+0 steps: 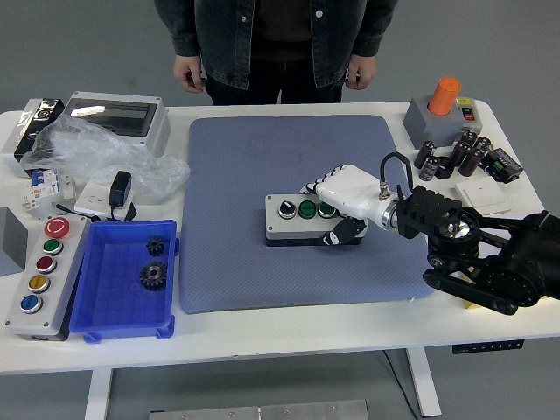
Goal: Pick up the button,place it on the desk,press the button,press the button
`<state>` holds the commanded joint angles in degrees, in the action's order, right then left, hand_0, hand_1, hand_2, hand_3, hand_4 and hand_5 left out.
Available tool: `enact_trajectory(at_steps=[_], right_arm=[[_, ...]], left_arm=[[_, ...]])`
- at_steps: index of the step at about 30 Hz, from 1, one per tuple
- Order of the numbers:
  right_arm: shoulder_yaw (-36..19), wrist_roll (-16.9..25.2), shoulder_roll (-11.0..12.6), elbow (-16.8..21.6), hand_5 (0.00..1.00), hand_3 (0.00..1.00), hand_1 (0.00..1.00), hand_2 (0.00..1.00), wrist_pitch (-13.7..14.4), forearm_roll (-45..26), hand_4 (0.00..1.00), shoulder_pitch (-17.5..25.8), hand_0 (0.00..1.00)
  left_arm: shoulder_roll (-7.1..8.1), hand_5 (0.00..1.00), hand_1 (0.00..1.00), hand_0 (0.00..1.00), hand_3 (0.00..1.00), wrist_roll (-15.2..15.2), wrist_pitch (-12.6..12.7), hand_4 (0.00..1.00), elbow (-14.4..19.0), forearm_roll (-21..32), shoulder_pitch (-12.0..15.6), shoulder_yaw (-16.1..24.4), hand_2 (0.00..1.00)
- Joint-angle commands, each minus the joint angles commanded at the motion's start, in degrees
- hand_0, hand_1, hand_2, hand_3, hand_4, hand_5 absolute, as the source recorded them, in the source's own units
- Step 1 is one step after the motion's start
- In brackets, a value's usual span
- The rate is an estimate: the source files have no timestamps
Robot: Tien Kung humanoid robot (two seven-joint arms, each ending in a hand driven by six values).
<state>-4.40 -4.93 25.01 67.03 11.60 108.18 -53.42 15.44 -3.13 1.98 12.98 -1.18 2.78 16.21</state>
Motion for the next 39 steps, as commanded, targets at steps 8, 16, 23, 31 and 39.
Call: enact_trajectory(at_steps=[8,16,23,31,39], right_arm=[[-0.7,-0.1,0.1,0.2,0.139,0.711,0.712,0.745,-1.1,0.1,0.8,-0.1,0.722],[-1.1,-0.2,0.1,0.2,0.229,0.832,0.722,0.777,-2.2,0.1,0.92,-0.3,0.734],[-1.1,-0.3,0.0,0.2,0.366,0.894,0.73,0.785,-2.6,0.1,0.998,-0.3,0.743],[-1.4,-0.5,0.0,0.2,0.397,0.907,0.73,0.79,-3.1,0.1,0.998,-0.4,0.745],[-1.6,-0.9,0.0,0.2,0.449,0.955,0.735,0.804,-3.7,0.1,0.998,-0.4,0.753]], left_arm=[[-0.02,0.473,0.749,0.704,0.713,0.2,-0.1,0.754,0.0,0.2,0.0,-0.2,0.687],[0.01,0.472,0.749,0.703,0.707,0.4,-0.2,0.751,0.0,0.3,-0.1,-0.2,0.686],[0.01,0.468,0.749,0.704,0.706,0.6,-0.2,0.744,-0.1,0.4,-0.1,-0.3,0.685],[-0.06,0.467,0.748,0.704,0.7,0.7,-0.4,0.741,-0.1,0.6,-0.1,-0.7,0.682],[-0.06,0.459,0.749,0.702,0.687,0.9,-0.5,0.721,-0.1,1.0,-0.1,-1.1,0.679]])
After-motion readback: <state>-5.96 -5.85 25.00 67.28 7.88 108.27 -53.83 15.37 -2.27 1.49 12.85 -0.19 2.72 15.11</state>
